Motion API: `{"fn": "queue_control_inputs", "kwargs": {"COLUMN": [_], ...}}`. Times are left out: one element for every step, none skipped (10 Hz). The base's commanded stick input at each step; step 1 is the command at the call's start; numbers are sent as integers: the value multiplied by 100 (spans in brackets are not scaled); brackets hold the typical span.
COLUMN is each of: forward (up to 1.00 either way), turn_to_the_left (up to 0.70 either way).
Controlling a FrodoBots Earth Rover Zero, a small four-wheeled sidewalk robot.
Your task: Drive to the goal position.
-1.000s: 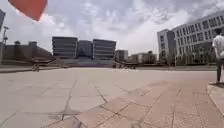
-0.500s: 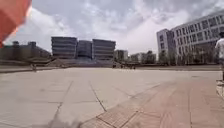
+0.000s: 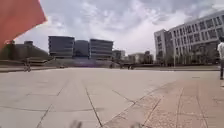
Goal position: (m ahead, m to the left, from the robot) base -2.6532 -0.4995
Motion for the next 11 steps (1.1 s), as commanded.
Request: {"fn": "queue_control_inputs", "kwargs": {"forward": [69,69,69,69,69,69,69,69,69,69,69], "turn_to_the_left": [-9,-9,-9,-9,-9,-9,-9,-9,-9,-9,-9]}}
